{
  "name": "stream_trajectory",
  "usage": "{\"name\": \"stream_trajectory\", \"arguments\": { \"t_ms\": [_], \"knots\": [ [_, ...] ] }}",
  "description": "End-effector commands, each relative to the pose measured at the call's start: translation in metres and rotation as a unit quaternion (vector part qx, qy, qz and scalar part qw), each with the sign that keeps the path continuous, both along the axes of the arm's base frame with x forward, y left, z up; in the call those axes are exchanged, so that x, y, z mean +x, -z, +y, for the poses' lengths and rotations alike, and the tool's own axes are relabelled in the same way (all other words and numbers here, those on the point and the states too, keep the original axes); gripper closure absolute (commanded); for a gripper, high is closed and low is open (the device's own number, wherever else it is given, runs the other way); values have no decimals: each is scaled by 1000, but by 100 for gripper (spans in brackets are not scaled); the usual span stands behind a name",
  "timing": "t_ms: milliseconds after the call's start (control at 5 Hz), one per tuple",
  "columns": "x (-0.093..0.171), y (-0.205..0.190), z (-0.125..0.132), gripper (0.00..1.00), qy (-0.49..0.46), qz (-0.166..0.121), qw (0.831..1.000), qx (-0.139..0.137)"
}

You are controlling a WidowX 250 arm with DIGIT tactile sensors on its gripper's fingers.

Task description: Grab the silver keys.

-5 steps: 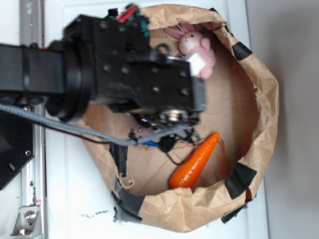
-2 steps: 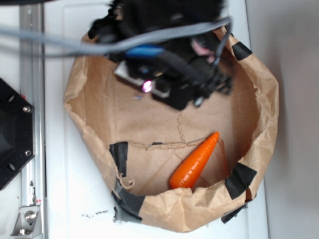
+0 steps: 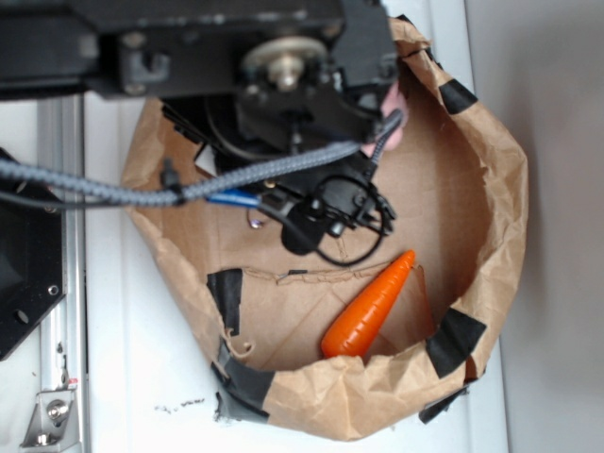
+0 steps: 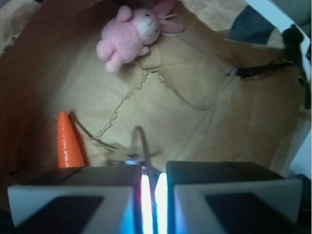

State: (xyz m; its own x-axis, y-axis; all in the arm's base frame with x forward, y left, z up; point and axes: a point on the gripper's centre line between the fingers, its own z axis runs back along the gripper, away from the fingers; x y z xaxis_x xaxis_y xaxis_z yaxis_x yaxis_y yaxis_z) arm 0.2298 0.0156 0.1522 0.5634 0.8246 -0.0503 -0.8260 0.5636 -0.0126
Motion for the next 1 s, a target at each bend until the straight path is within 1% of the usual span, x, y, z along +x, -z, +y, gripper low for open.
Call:
{"name": "stream_trajectory", "arguments": {
  "t_ms": [0,200,400,600,800],
  "knots": [
    [-6,-10,5,100,22,-45,998,26],
    [6,0,1,100,14,-59,996,71],
    [20,4,0,100,1,-53,996,67],
    [28,10,0,100,-10,-63,996,68],
    [30,13,-2,100,-12,-75,994,83]
  ]
}}
